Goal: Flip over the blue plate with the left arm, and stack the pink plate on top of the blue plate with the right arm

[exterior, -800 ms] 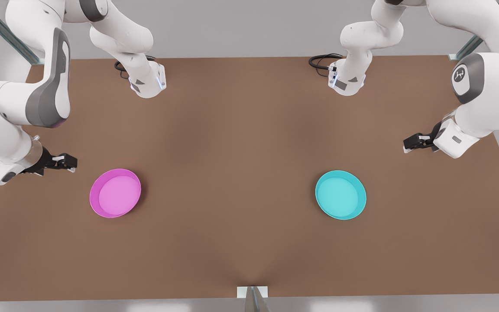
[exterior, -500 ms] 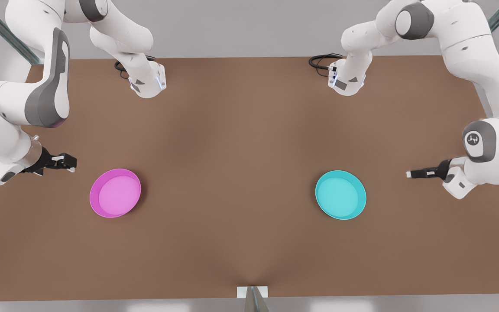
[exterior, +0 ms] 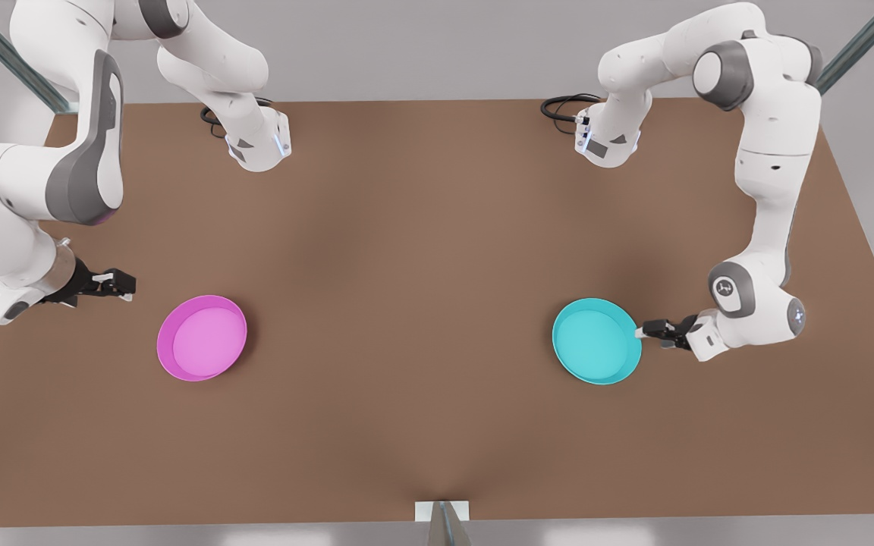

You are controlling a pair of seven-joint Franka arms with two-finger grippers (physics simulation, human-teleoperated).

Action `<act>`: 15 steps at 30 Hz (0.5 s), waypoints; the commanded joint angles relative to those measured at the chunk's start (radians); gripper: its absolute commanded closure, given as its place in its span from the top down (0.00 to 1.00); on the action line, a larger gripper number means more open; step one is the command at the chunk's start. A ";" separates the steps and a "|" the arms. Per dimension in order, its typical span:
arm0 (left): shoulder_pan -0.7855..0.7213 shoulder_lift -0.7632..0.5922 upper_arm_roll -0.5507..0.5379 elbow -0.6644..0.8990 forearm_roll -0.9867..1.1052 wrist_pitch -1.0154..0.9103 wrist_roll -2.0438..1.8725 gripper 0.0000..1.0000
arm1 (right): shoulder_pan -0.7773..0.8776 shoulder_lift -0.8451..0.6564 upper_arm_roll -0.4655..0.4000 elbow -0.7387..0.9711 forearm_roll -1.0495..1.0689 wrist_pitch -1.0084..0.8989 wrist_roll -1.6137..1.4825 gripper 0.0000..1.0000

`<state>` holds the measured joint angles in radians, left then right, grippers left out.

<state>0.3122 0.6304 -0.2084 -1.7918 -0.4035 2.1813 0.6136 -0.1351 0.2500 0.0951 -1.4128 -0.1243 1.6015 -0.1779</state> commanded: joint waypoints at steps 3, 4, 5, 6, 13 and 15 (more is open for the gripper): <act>-0.015 0.012 0.000 0.000 -0.005 -0.002 0.000 1.00 | 0.000 0.000 0.000 0.000 0.000 -0.002 0.001 1.00; -0.016 0.017 0.000 0.000 -0.005 0.000 0.000 1.00 | 0.000 0.000 0.002 0.000 0.000 -0.002 0.001 1.00; -0.016 0.022 0.000 0.003 -0.006 0.000 -0.006 1.00 | 0.000 0.000 0.002 0.002 0.000 -0.002 0.001 1.00; -0.019 0.023 -0.002 0.005 -0.006 0.000 -0.012 1.00 | 0.000 0.000 0.002 0.002 0.002 -0.002 0.001 1.00; -0.025 0.042 0.000 0.011 -0.060 0.003 -0.058 1.00 | 0.000 -0.005 0.002 0.008 0.002 -0.011 0.000 1.00; -0.025 0.045 0.000 0.014 -0.060 0.003 -0.057 1.00 | 0.002 -0.003 0.003 0.008 0.002 -0.002 0.001 1.00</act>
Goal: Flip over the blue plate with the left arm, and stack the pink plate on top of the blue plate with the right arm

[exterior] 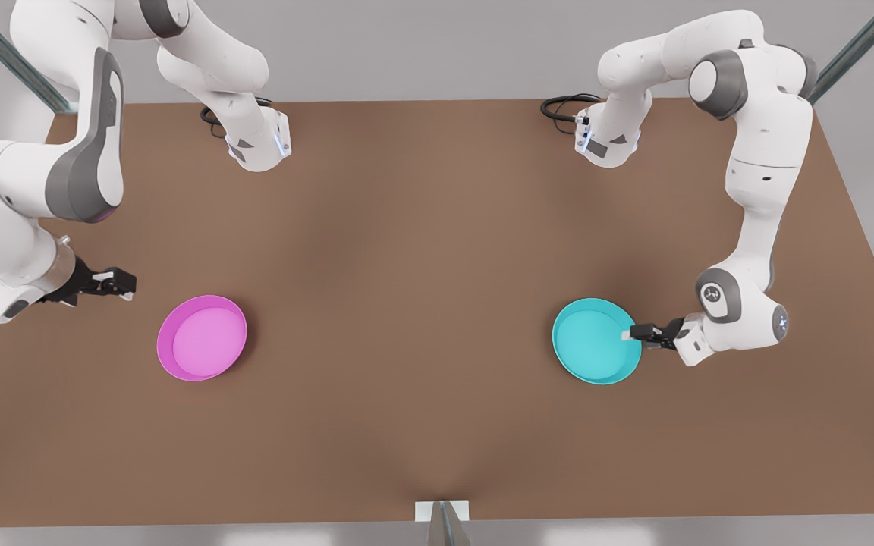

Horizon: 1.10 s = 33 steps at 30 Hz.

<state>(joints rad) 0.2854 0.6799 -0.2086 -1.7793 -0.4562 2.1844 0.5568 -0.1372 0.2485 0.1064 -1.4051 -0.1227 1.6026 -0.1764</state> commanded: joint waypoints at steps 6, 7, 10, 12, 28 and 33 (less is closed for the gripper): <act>-0.005 0.001 0.000 -0.002 -0.005 -0.002 0.000 0.47 | 0.022 0.003 0.027 -0.006 -0.002 0.016 0.000 1.00; -0.005 0.006 0.000 -0.003 -0.005 -0.002 0.000 0.46 | 0.022 0.003 0.027 -0.006 -0.002 0.014 0.000 1.00; -0.005 0.010 0.000 -0.003 -0.005 -0.003 0.002 0.46 | 0.022 0.003 0.025 -0.005 -0.002 0.016 0.000 1.00; -0.005 0.017 0.000 -0.003 -0.005 -0.003 0.003 0.46 | 0.022 0.003 0.025 -0.008 -0.002 0.014 0.000 1.00; -0.005 0.032 0.002 -0.002 -0.004 -0.002 0.011 0.44 | 0.041 0.003 0.025 0.000 0.005 0.017 0.000 1.00; -0.005 0.032 0.002 0.001 -0.002 -0.002 0.011 0.42 | 0.041 0.011 0.022 0.008 0.000 0.065 0.000 1.00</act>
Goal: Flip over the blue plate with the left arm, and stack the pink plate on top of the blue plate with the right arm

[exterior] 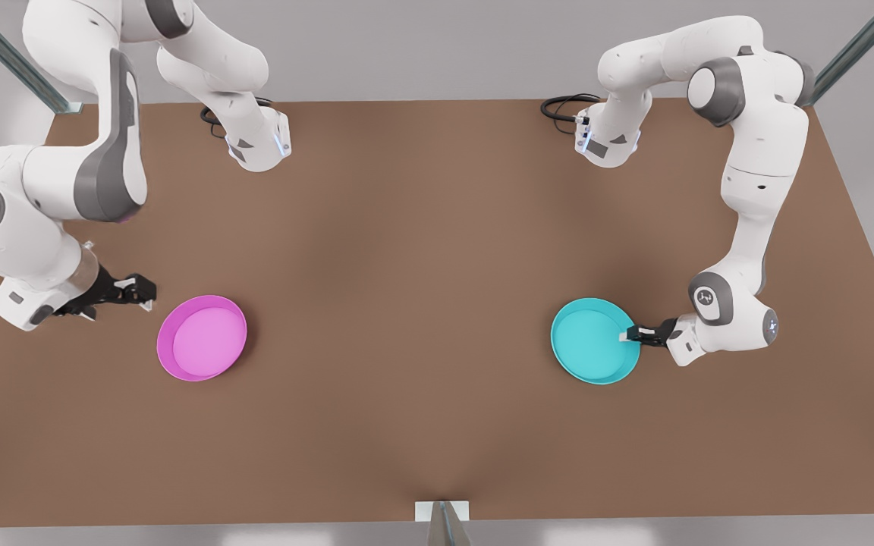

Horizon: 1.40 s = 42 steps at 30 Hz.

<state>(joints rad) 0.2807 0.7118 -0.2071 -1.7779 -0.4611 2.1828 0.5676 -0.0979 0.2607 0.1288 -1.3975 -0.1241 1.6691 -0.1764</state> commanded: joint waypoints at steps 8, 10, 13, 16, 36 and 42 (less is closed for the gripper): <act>0.000 0.000 0.000 0.003 0.009 -0.002 0.000 0.31 | 0.003 0.005 0.000 -0.005 0.000 0.001 0.000 1.00; -0.002 0.003 0.000 0.003 0.010 -0.002 0.000 0.30 | -0.005 0.006 0.000 -0.006 0.001 0.003 0.002 1.00; 0.000 0.005 0.000 0.003 0.010 -0.002 0.000 0.30 | -0.008 0.006 -0.008 -0.008 0.001 0.001 0.000 1.00; -0.002 0.005 0.000 0.003 0.010 -0.006 0.000 0.30 | -0.008 -0.005 -0.006 0.003 0.003 -0.012 0.000 1.00; -0.003 -0.011 0.006 0.009 0.022 -0.044 0.000 0.21 | 0.004 0.026 0.000 0.025 0.000 -0.045 -0.003 1.00; -0.005 -0.008 0.005 0.009 0.021 -0.044 -0.002 0.25 | 0.007 0.040 0.005 0.029 0.003 -0.032 -0.002 1.00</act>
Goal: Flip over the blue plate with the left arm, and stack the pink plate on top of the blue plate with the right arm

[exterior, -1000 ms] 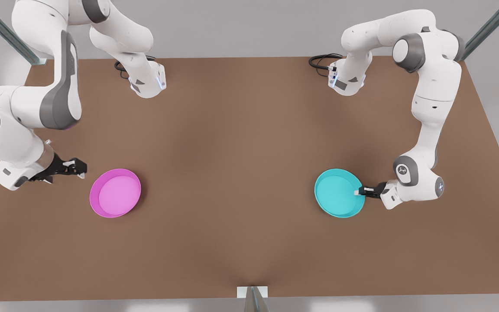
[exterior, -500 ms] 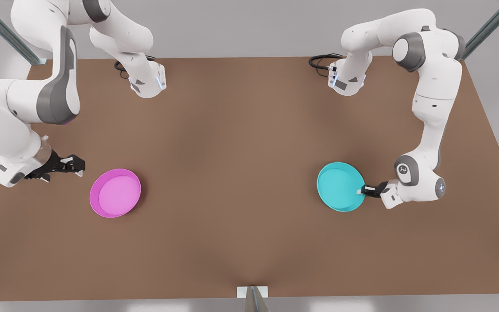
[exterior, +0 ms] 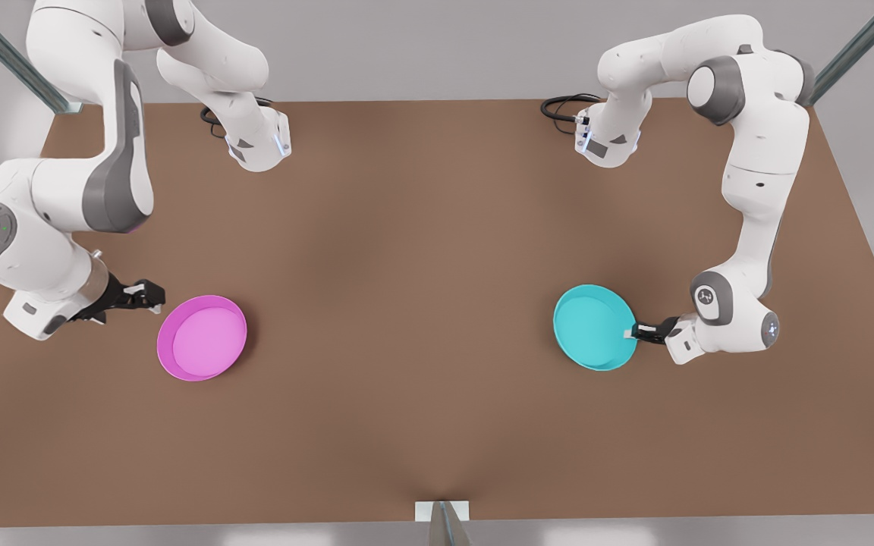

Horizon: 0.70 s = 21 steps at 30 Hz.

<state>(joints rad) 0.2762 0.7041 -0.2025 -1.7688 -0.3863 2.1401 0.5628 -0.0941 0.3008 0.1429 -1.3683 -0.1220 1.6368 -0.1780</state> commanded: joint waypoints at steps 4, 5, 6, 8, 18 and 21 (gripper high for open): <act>-0.002 0.003 0.000 0.000 -0.054 -0.003 0.000 0.27 | 0.002 0.000 0.009 0.000 -0.002 -0.002 0.000 1.00; -0.002 0.003 0.000 0.000 -0.054 -0.003 0.000 0.27 | 0.001 0.000 0.009 0.000 -0.002 -0.002 0.000 1.00; -0.002 0.003 -0.001 0.000 -0.054 -0.003 0.000 0.27 | 0.001 0.000 0.009 0.000 -0.001 -0.002 0.000 1.00; -0.003 0.005 0.000 0.000 -0.054 -0.003 0.000 0.27 | 0.001 0.000 0.009 0.000 -0.001 -0.002 0.000 1.00; -0.008 0.006 0.000 0.000 -0.054 -0.003 0.003 0.21 | -0.001 0.000 0.009 0.000 -0.001 0.000 0.000 1.00; -0.008 0.005 0.000 0.000 -0.054 -0.006 0.003 0.21 | -0.001 0.000 0.009 0.002 -0.001 0.000 0.000 1.00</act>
<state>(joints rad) 0.2685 0.7087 -0.2025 -1.7688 -0.3716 2.1327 0.5627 -0.0937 0.3007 0.1518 -1.3669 -0.1227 1.6368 -0.1779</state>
